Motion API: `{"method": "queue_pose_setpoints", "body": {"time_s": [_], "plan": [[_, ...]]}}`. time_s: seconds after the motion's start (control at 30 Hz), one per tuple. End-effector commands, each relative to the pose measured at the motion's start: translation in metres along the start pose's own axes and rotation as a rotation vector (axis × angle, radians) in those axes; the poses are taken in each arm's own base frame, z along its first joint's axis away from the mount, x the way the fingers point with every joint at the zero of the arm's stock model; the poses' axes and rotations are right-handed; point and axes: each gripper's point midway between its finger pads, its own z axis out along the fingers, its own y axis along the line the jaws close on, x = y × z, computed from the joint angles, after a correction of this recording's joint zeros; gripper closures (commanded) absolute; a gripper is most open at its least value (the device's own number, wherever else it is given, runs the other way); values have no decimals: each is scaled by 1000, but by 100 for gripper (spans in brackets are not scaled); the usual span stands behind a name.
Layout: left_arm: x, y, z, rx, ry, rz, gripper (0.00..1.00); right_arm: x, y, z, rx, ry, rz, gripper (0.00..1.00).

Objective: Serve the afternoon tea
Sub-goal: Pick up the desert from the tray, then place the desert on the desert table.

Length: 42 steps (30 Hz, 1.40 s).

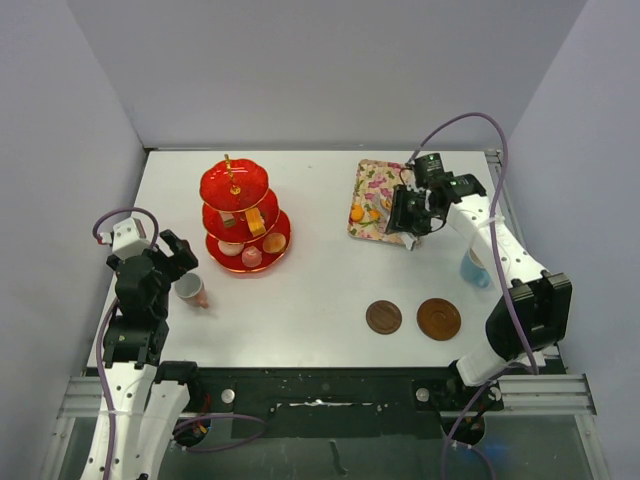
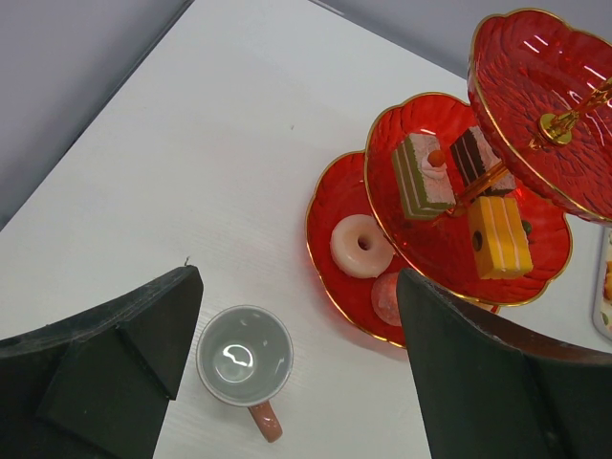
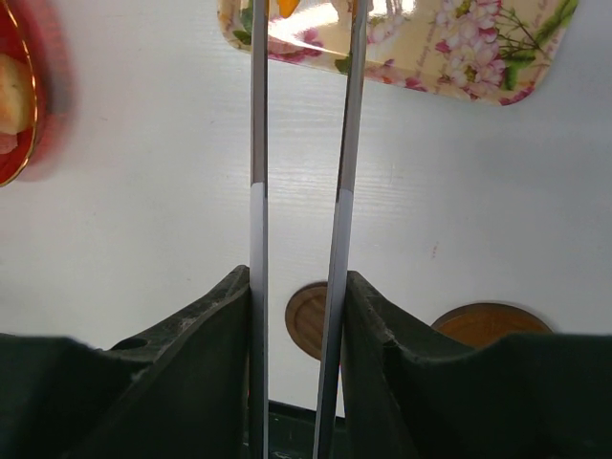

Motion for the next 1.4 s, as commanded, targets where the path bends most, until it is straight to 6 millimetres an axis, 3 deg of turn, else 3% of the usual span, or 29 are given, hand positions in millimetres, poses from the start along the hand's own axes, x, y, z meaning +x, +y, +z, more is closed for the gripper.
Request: {"method": "queue_pose_setpoints", "body": {"time_s": [0.0,0.57,1.03,1.23,1.37], "plan": [[-18,-7,-1,28,-61,-15,18,-31,32,-35,-101,-145,-26,85],[-17,-8,0,28,-59,-15,18,-51,99,-81,-252,-235,-85,85],[-17,-7,0,23,-56,-14,18,-62,213,-122,-433,-302,-223,85],[-17,-6,0,22,-60,-15,19,-51,260,-118,-514,-290,-270,85],[-18,-6,0,20,-61,-15,18,-46,278,-112,-537,-278,-291,84]]}}
